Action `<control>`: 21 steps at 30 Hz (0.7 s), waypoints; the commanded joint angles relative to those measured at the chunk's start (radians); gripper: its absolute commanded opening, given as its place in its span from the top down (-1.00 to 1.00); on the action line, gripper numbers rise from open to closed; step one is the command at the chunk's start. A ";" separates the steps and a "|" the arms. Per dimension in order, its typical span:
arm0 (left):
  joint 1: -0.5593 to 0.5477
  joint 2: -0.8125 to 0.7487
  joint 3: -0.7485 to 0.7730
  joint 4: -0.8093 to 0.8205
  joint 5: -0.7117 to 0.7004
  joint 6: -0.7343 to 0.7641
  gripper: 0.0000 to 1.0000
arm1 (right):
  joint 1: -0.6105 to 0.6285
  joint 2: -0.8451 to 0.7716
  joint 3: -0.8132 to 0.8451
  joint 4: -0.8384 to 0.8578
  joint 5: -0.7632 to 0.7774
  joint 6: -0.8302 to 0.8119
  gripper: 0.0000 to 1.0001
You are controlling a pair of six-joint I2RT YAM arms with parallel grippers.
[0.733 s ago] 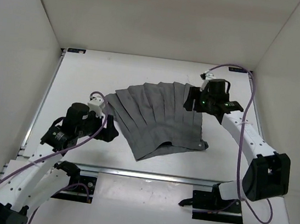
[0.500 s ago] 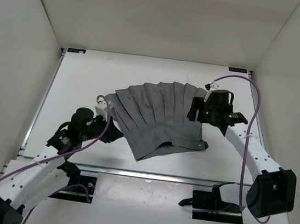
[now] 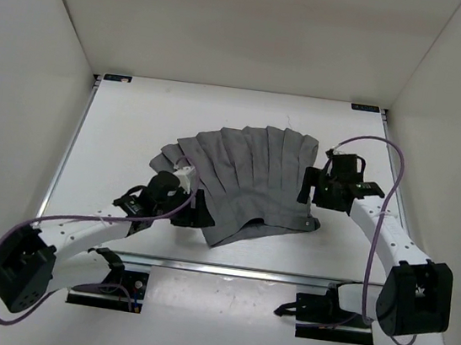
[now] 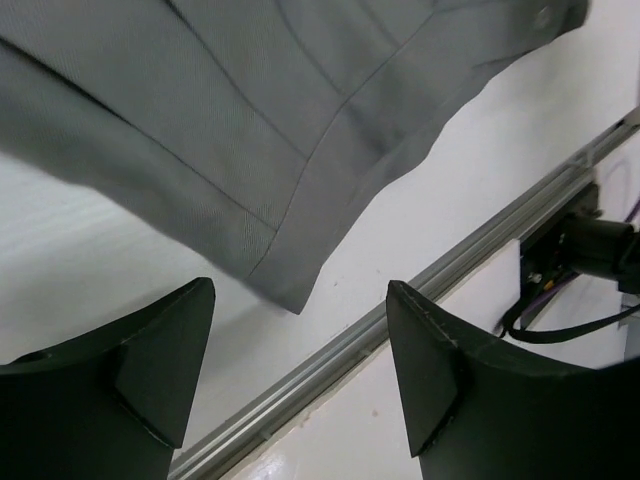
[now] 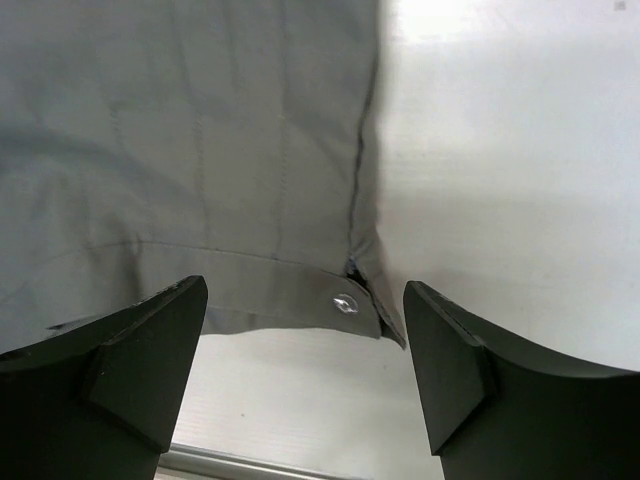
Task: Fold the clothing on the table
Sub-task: Flatten the skirt out
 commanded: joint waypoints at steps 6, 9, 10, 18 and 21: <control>-0.119 0.107 0.013 -0.030 -0.108 -0.072 -0.70 | -0.064 0.013 0.002 -0.065 0.003 -0.021 -0.55; -0.136 0.122 0.015 -0.039 -0.132 -0.089 -0.70 | -0.064 0.004 -0.008 -0.062 0.002 -0.017 -0.56; -0.138 0.142 0.010 -0.033 -0.126 -0.095 -0.71 | -0.067 0.004 -0.011 -0.057 -0.010 -0.020 -0.58; -0.221 0.311 0.066 0.028 -0.111 -0.178 -0.60 | -0.096 -0.035 -0.053 -0.030 -0.057 -0.031 -0.57; -0.231 0.364 0.082 0.049 -0.129 -0.195 -0.28 | -0.107 -0.035 -0.064 -0.019 -0.075 -0.037 -0.58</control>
